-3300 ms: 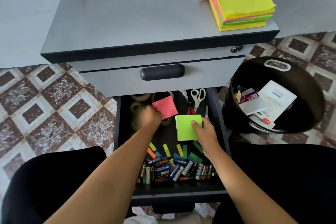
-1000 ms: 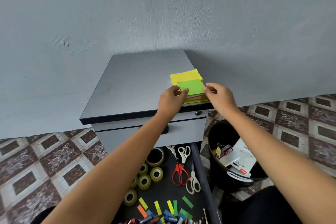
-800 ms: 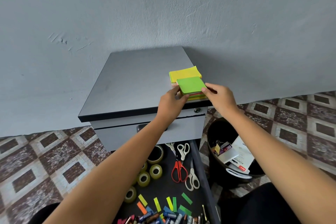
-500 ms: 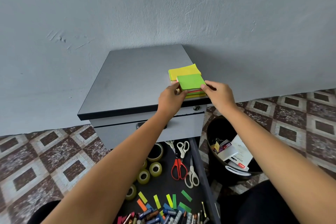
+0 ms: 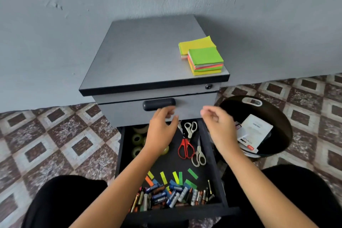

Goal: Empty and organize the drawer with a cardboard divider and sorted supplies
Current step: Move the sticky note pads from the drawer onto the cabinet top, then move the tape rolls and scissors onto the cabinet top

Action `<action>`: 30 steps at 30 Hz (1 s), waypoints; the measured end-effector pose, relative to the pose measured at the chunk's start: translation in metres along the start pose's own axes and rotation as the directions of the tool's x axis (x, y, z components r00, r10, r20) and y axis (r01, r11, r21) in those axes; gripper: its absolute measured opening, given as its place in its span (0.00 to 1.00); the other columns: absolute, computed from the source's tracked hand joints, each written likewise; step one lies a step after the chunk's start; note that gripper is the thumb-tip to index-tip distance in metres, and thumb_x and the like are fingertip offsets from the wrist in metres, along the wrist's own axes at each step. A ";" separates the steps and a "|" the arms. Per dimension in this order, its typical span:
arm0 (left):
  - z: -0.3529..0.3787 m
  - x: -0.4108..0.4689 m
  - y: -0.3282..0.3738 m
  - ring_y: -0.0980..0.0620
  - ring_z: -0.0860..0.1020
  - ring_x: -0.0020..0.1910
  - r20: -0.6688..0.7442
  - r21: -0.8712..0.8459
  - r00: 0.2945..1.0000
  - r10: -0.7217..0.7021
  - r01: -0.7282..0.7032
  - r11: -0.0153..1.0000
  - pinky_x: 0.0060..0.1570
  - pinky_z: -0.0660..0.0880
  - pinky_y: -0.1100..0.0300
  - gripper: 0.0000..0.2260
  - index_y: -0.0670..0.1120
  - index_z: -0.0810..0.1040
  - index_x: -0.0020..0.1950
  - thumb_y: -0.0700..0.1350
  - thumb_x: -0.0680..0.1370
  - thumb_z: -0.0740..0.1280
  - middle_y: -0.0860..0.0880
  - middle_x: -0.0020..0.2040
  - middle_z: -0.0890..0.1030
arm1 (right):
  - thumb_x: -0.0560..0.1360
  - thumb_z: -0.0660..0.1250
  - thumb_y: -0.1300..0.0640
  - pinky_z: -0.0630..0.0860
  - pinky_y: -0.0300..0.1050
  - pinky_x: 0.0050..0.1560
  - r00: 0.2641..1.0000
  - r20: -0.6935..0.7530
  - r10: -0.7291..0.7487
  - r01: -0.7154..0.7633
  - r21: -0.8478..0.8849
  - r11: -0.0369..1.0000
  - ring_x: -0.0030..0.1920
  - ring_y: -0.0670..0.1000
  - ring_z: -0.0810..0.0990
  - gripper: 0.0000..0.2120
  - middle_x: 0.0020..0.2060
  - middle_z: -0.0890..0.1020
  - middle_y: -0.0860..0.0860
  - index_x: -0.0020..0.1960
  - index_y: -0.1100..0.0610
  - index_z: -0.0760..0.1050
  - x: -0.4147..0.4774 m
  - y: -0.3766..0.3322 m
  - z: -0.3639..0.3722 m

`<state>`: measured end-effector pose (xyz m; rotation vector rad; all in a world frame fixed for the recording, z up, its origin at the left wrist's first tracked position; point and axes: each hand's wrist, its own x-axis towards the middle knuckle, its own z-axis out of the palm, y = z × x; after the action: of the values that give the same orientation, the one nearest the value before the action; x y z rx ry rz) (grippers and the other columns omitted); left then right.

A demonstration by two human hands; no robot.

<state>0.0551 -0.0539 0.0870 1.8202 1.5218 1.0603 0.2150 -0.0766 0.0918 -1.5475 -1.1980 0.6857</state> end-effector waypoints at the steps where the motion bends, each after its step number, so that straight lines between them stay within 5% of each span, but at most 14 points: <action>1: 0.004 -0.008 -0.017 0.53 0.77 0.53 0.029 0.031 0.998 -0.062 0.061 0.998 0.53 0.72 0.64 0.13 0.44 0.76 0.62 0.42 0.78 0.65 0.49 0.53 0.78 | 0.76 0.67 0.56 0.70 0.24 0.44 0.998 0.045 0.036 -0.035 -0.019 0.999 0.47 0.43 0.77 0.10 0.48 0.80 0.49 0.56 0.57 0.79 -0.009 0.013 0.009; 6: 0.020 -0.041 -0.086 0.49 0.75 0.57 0.157 0.187 0.933 -0.323 0.293 0.938 0.49 0.65 0.69 0.14 0.44 0.75 0.63 0.43 0.77 0.65 0.46 0.56 0.76 | 0.76 0.67 0.57 0.76 0.42 0.53 0.960 0.204 0.194 -0.161 -0.168 0.973 0.46 0.46 0.79 0.10 0.47 0.81 0.52 0.55 0.57 0.79 -0.042 0.072 0.055; 10: 0.019 -0.051 -0.128 0.47 0.72 0.61 0.191 0.271 0.880 -0.434 0.378 0.885 0.56 0.68 0.61 0.15 0.45 0.75 0.64 0.43 0.77 0.64 0.45 0.59 0.74 | 0.76 0.67 0.56 0.73 0.35 0.48 0.915 0.311 0.255 -0.155 -0.313 0.937 0.45 0.48 0.78 0.11 0.46 0.79 0.52 0.57 0.58 0.78 -0.050 0.106 0.086; 12: 0.016 -0.051 -0.142 0.45 0.71 0.61 0.183 0.309 0.868 -0.462 0.395 0.865 0.57 0.68 0.59 0.15 0.45 0.74 0.64 0.43 0.77 0.65 0.44 0.59 0.74 | 0.76 0.67 0.56 0.74 0.40 0.53 0.899 0.350 0.264 -0.130 -0.363 0.923 0.48 0.49 0.78 0.12 0.49 0.79 0.53 0.58 0.57 0.77 -0.047 0.115 0.099; 16: 0.012 -0.038 -0.166 0.43 0.67 0.64 0.150 0.414 0.862 -0.484 0.390 0.823 0.61 0.65 0.56 0.18 0.43 0.70 0.67 0.45 0.78 0.63 0.43 0.64 0.69 | 0.78 0.63 0.56 0.68 0.42 0.60 0.850 0.450 0.275 -0.032 -0.476 0.879 0.61 0.54 0.74 0.17 0.60 0.75 0.54 0.66 0.57 0.72 -0.028 0.127 0.131; 24: 0.016 0.013 -0.188 0.43 0.45 0.76 0.273 0.629 0.854 -0.444 0.190 0.754 0.74 0.48 0.50 0.30 0.44 0.46 0.77 0.47 0.80 0.57 0.44 0.78 0.45 | 0.78 0.61 0.52 0.65 0.54 0.68 0.738 0.587 0.333 0.249 -0.696 0.674 0.71 0.61 0.61 0.28 0.74 0.54 0.56 0.76 0.52 0.55 0.021 0.134 0.175; 30: 0.017 0.034 -0.200 0.42 0.44 0.76 0.342 0.663 0.790 -0.509 0.182 0.726 0.73 0.47 0.48 0.32 0.43 0.40 0.77 0.45 0.80 0.57 0.43 0.77 0.46 | 0.79 0.58 0.52 0.63 0.55 0.67 0.732 0.601 0.320 0.308 -0.712 0.632 0.69 0.61 0.61 0.24 0.74 0.52 0.56 0.73 0.55 0.60 0.017 0.138 0.172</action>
<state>-0.0395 0.0250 -0.0755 1.8499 1.8742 -0.1482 0.1187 0.0047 -0.0905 -2.0827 -2.3079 0.8326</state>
